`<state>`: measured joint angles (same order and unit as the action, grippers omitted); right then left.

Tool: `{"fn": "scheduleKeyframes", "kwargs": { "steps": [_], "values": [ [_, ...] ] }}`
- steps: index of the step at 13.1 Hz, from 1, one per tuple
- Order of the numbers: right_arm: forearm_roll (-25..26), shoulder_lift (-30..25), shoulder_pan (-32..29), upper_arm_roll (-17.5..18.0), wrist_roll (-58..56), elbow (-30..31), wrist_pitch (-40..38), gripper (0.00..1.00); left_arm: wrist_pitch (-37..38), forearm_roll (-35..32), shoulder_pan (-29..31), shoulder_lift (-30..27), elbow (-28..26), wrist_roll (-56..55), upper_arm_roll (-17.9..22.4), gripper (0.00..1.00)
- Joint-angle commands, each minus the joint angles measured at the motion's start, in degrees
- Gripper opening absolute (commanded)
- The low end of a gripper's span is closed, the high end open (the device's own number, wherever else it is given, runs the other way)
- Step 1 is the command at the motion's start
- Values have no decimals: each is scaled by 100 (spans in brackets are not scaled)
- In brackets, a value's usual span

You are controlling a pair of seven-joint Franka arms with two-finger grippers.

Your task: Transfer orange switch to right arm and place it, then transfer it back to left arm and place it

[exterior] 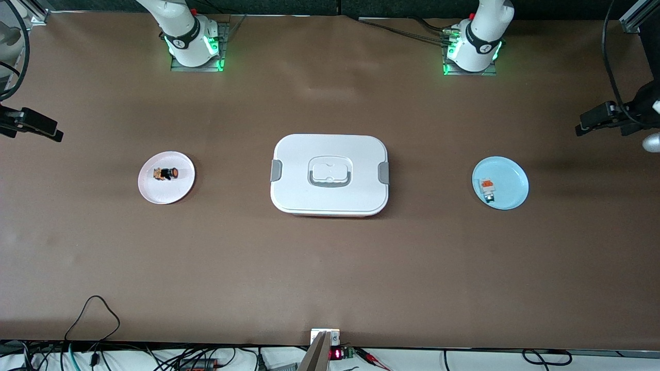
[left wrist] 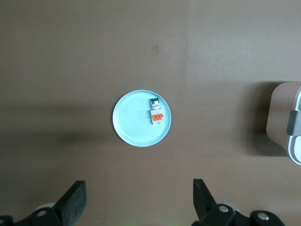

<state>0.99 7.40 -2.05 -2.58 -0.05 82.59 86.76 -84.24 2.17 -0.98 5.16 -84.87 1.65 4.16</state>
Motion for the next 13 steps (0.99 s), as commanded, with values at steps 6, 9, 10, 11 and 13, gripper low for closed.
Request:
{"fn": "scheduleKeyframes", "kwargs": {
  "steps": [6, 9, 10, 11, 13],
  "values": [
    [-73, 472, -24, 21, -21, 2, 236, 100, 109, 153, -7, 135, 225, 2, 5, 100],
    [-73, 490, 12, 21, 84, 2, 166, 100, 206, 161, -16, 21, 243, -59, -39, 100],
    [-73, 499, -6, 21, 41, 11, 175, 100, 232, 118, -7, 21, 252, 45, -21, 100],
    [-82, 542, -32, 21, -21, 28, 184, 100, 233, 143, 28, 29, 243, 107, -12, 100],
    [-64, 665, -32, 21, -21, 37, 228, 100, 162, 179, 54, 125, 243, 73, -12, 100]
  ]
}}
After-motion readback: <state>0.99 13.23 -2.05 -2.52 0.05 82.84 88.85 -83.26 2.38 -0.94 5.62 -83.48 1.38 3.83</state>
